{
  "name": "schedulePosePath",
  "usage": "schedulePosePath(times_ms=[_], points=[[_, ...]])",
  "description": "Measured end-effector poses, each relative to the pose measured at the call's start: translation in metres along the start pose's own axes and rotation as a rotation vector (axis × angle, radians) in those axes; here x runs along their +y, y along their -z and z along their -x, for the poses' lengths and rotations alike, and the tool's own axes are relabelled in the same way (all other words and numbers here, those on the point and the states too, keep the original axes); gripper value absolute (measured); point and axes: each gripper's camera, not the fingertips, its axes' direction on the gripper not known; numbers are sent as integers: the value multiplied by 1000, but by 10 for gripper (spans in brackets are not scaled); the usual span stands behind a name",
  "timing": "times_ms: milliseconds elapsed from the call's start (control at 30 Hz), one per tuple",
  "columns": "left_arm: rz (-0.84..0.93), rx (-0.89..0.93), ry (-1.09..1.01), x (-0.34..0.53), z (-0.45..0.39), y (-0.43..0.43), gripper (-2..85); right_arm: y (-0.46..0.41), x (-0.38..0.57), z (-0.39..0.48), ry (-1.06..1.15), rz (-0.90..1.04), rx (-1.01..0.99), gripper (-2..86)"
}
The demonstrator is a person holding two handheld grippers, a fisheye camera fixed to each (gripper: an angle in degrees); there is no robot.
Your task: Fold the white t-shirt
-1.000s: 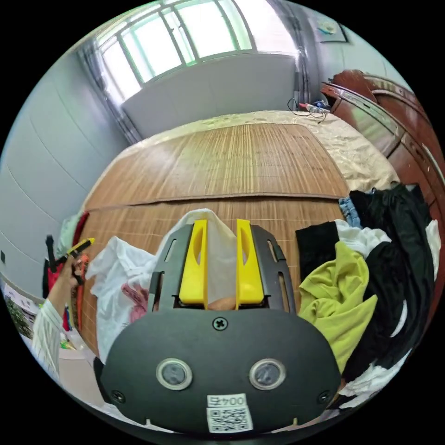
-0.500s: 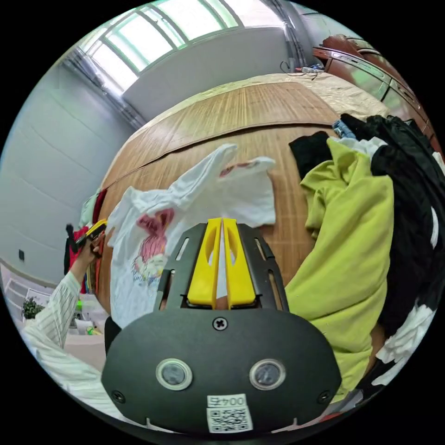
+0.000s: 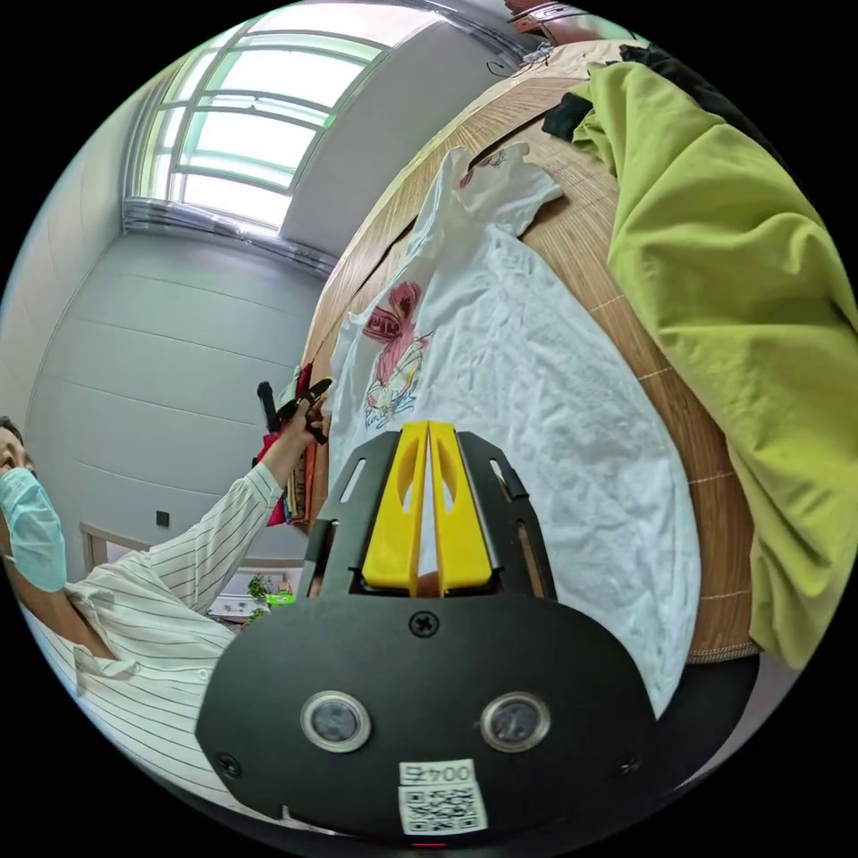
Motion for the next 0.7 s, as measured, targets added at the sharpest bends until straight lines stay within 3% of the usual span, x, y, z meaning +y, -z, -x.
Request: schedulePosePath(times_ms=[67,167,433,500,600,667,700], points=[[-44,-210,-99,-9,-23,23,30,-5,-2,2,20,17,-2,-4],[-36,-355,-74,-28,-1,49,24,-7,-6,6,75,36,20,-1],[175,-367,1,-32,92,59,75,-14,-59,8,200,53,-20,71],[143,-312,104,-20,121,73,81,-23,-86,7,198,60,-17,57],[-116,-127,242,17,148,118,68,-40,-122,5,174,59,-10,21],[-220,272,187,40,139,121,51,-55,-149,3,159,59,-41,30],[-206,377,174,43,134,114,47,-66,-169,-1,128,67,-109,49]])
